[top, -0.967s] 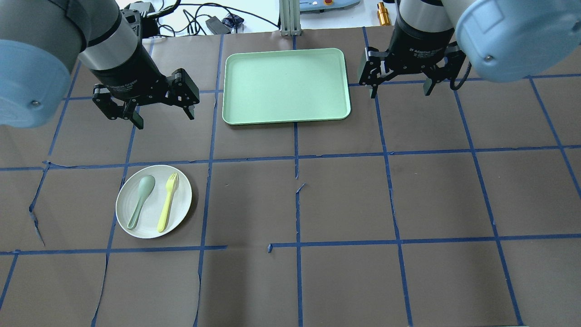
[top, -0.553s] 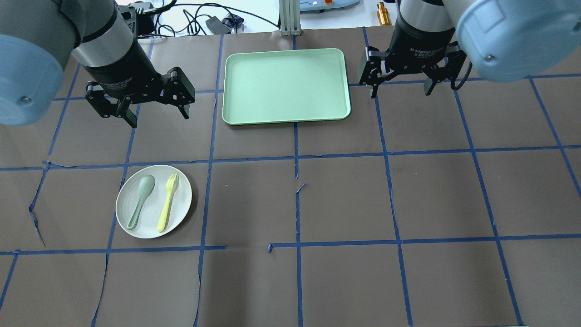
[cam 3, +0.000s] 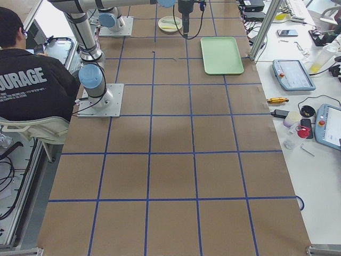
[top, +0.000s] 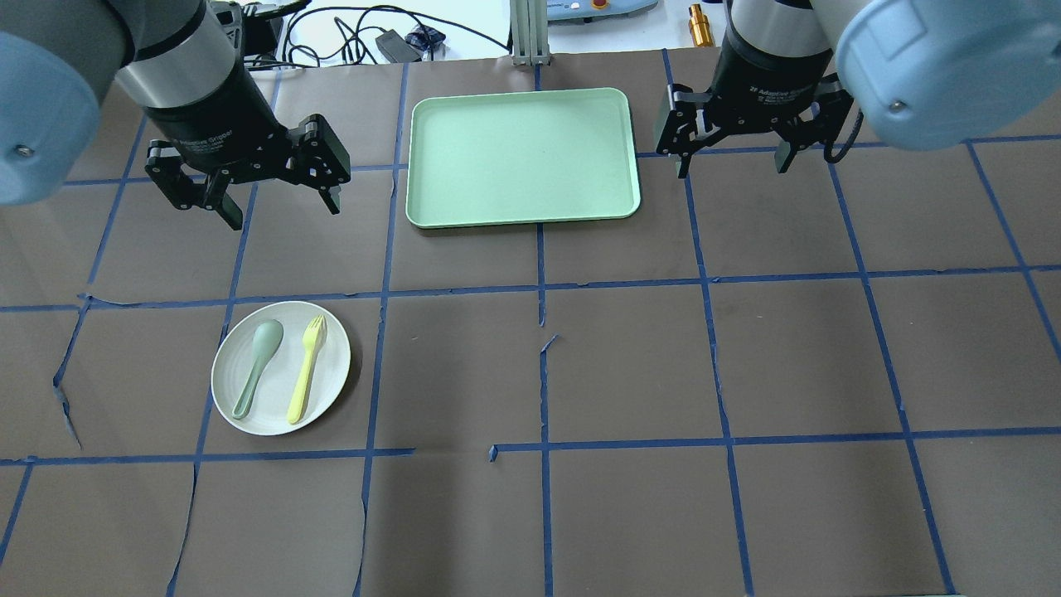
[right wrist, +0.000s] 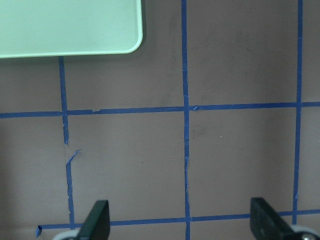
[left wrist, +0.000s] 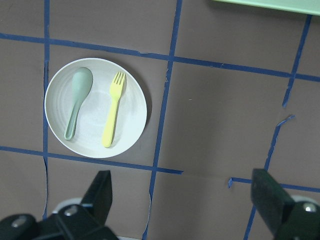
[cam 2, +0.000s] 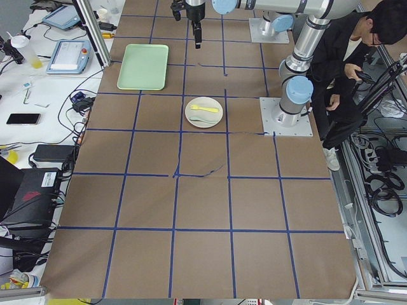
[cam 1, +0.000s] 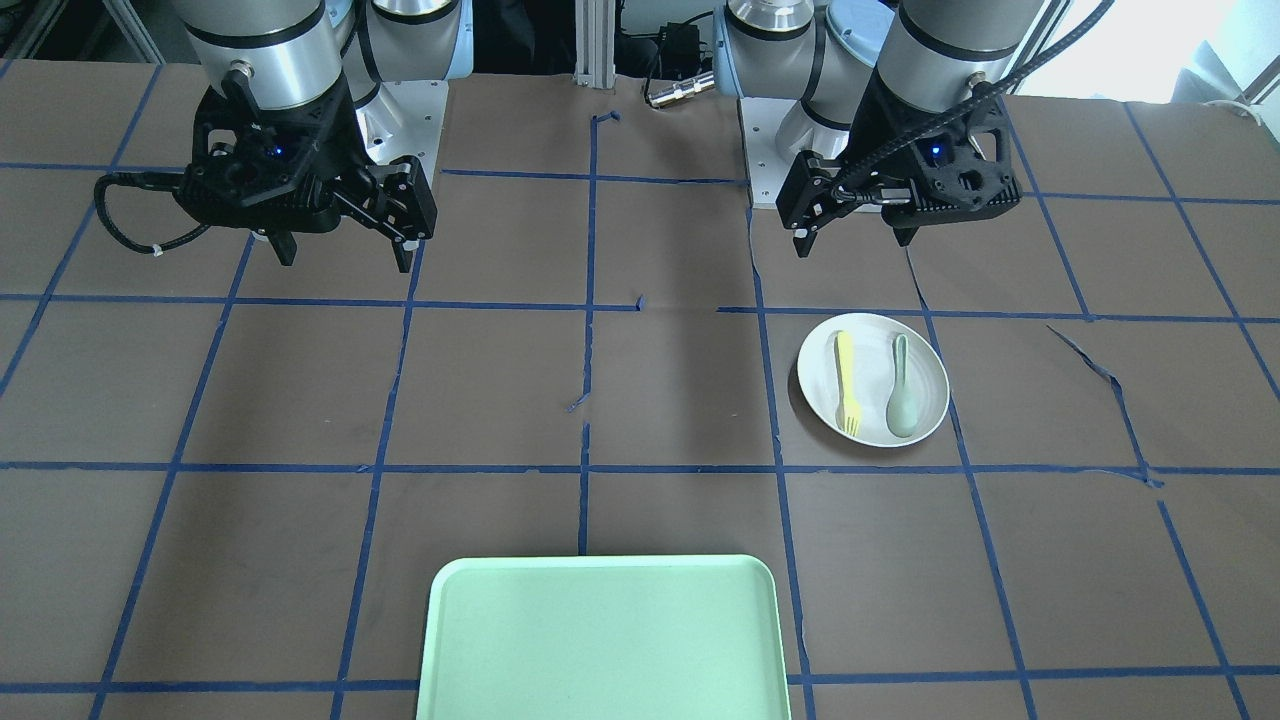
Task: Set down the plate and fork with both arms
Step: 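Move the left gripper down to the rim of the white plate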
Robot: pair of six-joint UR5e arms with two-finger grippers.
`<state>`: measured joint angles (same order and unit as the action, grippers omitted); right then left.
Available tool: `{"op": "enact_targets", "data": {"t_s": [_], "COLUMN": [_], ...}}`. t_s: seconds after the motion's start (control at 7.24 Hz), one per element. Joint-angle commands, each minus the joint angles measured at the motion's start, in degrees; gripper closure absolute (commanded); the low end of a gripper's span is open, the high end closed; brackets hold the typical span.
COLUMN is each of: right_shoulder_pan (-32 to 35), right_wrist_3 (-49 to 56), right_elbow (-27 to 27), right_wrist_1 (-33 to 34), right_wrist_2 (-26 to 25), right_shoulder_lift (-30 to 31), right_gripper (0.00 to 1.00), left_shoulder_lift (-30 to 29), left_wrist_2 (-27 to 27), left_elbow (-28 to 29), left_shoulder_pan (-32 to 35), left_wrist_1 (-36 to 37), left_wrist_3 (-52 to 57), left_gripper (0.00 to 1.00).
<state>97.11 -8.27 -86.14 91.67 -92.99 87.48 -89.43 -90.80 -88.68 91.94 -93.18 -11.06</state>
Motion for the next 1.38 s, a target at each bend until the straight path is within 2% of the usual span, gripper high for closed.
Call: {"op": "enact_targets", "data": {"t_s": [0.0, 0.69, 0.97, 1.11, 1.24], "right_shoulder_pan": [0.0, 0.0, 0.1, 0.2, 0.3], "right_wrist_3": [0.0, 0.0, 0.0, 0.0, 0.0], "right_elbow": [-0.1, -0.3, -0.8, -0.9, -0.9], "right_wrist_1": [0.0, 0.0, 0.0, 0.0, 0.0], "right_wrist_2": [0.0, 0.0, 0.0, 0.0, 0.0], "right_shoulder_lift": [0.0, 0.0, 0.0, 0.0, -0.1], "right_gripper": [0.00, 0.00, 0.00, 0.00, 0.00], "left_shoulder_lift": [0.0, -0.5, -0.5, -0.9, -1.4], "left_wrist_2": [0.0, -0.1, 0.4, 0.3, 0.1], "left_elbow": [0.0, -1.4, -6.3, -9.9, -15.1], "left_shoulder_pan": [0.0, -0.7, -11.1, -15.2, -17.8], "left_wrist_1": [-0.2, 0.5, 3.1, 6.1, 12.3], "left_wrist_3": [0.1, 1.6, 15.7, 19.8, 25.0], "left_gripper": [0.00, 0.00, 0.00, 0.00, 0.00]}}
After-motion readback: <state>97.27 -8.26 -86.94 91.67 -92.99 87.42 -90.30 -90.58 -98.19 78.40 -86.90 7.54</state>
